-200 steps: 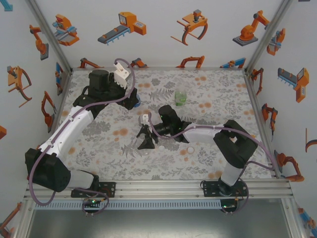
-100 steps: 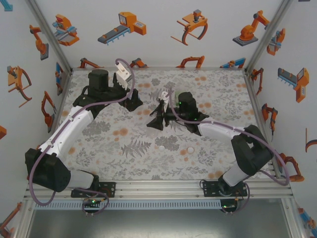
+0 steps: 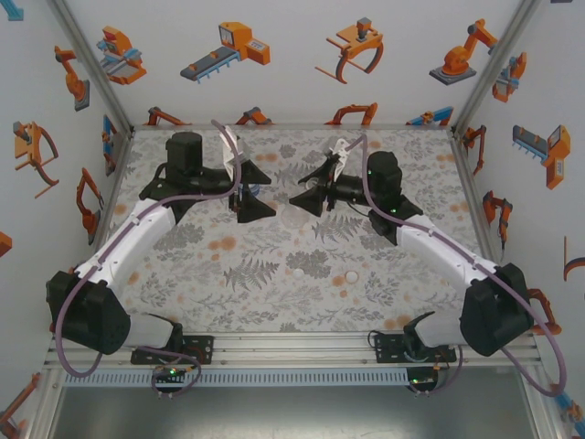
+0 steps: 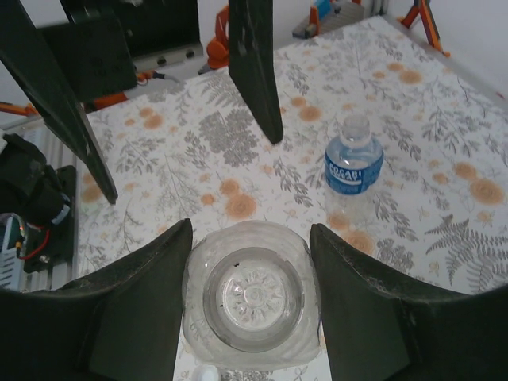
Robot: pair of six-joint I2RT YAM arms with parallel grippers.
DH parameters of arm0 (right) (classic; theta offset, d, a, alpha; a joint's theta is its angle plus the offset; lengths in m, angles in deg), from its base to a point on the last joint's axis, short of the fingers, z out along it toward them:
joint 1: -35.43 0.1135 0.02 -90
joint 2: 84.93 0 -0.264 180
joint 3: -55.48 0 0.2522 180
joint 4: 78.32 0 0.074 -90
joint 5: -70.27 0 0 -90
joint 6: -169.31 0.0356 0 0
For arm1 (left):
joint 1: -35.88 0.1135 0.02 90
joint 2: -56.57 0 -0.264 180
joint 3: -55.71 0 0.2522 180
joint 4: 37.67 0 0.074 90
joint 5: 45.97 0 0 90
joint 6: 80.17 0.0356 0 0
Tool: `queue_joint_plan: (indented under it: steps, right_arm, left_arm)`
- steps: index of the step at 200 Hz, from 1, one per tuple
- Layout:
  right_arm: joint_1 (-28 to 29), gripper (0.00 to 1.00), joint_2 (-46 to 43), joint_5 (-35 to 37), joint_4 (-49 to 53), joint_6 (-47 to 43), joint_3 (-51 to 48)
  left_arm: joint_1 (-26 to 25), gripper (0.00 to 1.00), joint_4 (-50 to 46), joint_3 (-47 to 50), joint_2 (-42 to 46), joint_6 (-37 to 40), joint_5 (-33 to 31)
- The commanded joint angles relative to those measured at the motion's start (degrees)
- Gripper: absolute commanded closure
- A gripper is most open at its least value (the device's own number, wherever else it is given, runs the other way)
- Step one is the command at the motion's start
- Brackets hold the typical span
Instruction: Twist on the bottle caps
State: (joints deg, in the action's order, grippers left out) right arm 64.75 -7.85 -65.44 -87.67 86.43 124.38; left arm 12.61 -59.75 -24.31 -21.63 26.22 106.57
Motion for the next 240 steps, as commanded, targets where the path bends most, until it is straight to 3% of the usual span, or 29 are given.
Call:
queue_joint_plan:
  steps: [1,40,65,106,128,163,195,207,240]
  right_arm:
    - [0.2,0.64,-1.4,-4.0,-4.3,4.8,2.6]
    - [1.2,0.66,-0.3,-7.1,-17.1,14.8,3.8]
    - [3.1,0.67,0.6,-7.0,-17.6,15.3,5.8]
    - [5.6,0.68,2.7,-6.5,-17.7,15.8,8.1]
    - [6.3,0.69,3.1,-6.5,-17.7,15.8,8.2]
    - [6.5,0.70,2.8,-5.8,-17.7,15.5,7.6]
    - [6.5,0.70,2.3,-5.2,-17.2,15.0,7.3]
    - [6.5,0.65,1.9,-4.8,-16.5,14.4,7.2]
    - [6.4,0.32,-1.4,0.6,-5.9,8.2,7.9]
  left_arm:
    - [-1.8,0.03,0.6,0.9,0.6,4.8,8.2]
    - [-3.6,0.03,-0.6,0.2,-0.5,5.2,7.0]
    - [-4.8,0.00,1.6,-0.1,-2.0,2.4,6.8]
    - [-6.4,0.10,4.4,0.1,-2.6,-0.1,6.5]
    - [-6.4,0.19,7.0,0.4,-2.7,-2.6,6.5]
    - [-6.4,0.48,8.1,0.4,-2.9,-4.0,6.2]
    - [-6.4,0.56,8.1,0.5,-2.6,-4.0,5.6]
    - [-6.4,0.57,7.9,0.5,-2.6,-3.9,5.2]
    - [-5.9,0.64,6.3,0.3,-2.1,-2.7,2.1]
